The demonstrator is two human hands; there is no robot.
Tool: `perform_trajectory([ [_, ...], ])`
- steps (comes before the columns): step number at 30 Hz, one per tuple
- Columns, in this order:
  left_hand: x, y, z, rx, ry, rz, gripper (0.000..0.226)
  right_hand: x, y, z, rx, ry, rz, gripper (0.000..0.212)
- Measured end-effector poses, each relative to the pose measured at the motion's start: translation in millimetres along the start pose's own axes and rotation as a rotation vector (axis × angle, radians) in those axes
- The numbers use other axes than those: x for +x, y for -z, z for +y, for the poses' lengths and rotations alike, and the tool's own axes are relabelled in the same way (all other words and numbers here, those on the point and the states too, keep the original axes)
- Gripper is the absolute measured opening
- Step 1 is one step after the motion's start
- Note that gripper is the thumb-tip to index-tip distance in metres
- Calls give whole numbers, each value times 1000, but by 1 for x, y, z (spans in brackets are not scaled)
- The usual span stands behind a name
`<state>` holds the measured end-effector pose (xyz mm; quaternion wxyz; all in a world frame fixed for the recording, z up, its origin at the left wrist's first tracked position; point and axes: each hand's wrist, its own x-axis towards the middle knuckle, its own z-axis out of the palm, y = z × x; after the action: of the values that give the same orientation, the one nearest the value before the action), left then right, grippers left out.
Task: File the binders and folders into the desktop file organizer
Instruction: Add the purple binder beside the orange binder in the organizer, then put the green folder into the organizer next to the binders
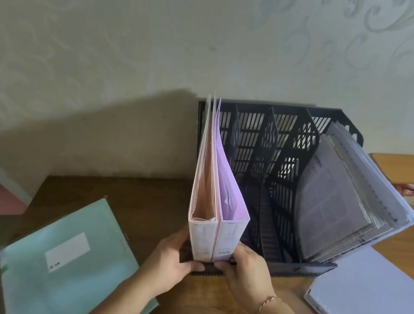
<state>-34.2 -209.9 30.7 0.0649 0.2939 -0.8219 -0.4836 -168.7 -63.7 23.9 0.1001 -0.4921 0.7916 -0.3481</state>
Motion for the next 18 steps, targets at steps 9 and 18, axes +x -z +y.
perform_trajectory([
  [9,-17,-37,-18,200,-108,230,59,-23,-30,5,-191,-48,164,35],
  [18,-4,-51,-32,262,-98,407,29,-1,-38,-10,-229,-202,81,23],
])
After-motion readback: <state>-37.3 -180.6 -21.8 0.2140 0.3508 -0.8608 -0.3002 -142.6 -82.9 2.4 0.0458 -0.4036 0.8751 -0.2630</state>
